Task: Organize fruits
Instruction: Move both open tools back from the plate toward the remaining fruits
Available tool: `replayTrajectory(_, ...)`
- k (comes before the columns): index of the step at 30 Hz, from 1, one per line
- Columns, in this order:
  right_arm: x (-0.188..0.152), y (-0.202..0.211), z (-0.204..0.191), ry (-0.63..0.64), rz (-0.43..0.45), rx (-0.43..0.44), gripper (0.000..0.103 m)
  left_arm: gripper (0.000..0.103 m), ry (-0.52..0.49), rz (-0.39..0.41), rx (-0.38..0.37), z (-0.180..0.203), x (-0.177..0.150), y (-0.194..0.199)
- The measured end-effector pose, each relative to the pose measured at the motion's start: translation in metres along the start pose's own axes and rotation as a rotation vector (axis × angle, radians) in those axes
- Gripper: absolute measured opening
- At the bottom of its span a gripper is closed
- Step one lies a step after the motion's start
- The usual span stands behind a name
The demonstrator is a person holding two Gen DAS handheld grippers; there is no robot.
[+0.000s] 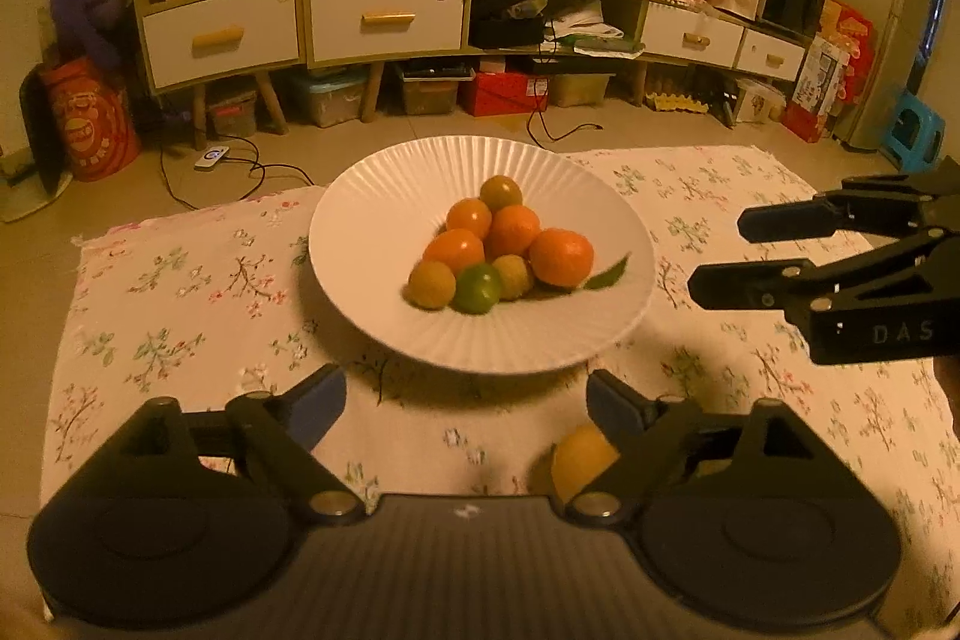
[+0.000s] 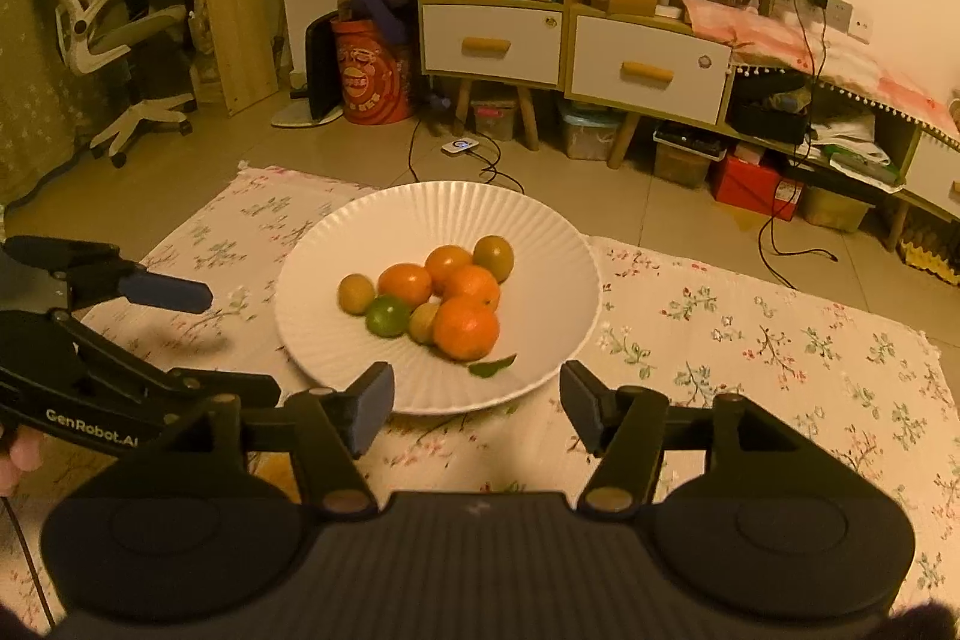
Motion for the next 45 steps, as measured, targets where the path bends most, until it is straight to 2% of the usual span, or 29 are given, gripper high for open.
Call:
replayTrajectory(10,-0.015,0.027,-0.016,0.013,-0.012,0.012,0.07,0.1,-0.05,-0.014,-0.014,0.017,-0.02,0.028)
replayTrajectory(19,-0.03,0.046,-0.018,-0.022,-0.004,0.003,0.077,0.101,-0.059,-0.024,-0.055,0.033,-0.041,0.053)
replayTrajectory(25,-0.044,0.054,-0.016,-0.039,0.003,-0.019,0.079,0.101,-0.078,-0.026,-0.088,0.042,-0.059,0.065)
replayTrajectory(29,-0.056,0.056,-0.018,-0.006,0.001,-0.015,0.079,0.101,-0.087,-0.038,-0.112,0.05,-0.073,0.07)
replayTrajectory(35,-0.067,0.056,-0.017,0.011,-0.009,-0.007,0.079,0.101,-0.137,-0.063,-0.175,0.07,-0.096,0.075)
replayTrajectory(38,-0.07,0.053,-0.016,0.01,-0.021,-0.013,0.079,0.099,-0.142,-0.069,-0.204,0.079,-0.102,0.077)
replayTrajectory(45,-0.08,0.048,-0.02,0.034,-0.052,-0.005,0.079,0.081,-0.173,-0.12,-0.279,0.101,-0.122,0.076)
Point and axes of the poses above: each gripper's, at about its wrist camera, not at the fingertips, and y roughly against the way its jaws point, z to its right, x to its top, the point moved 4 cm from there along -y, roughly the way its jaws point, and after that the axes turned 11 degrees about z, right-handed, at the moved point
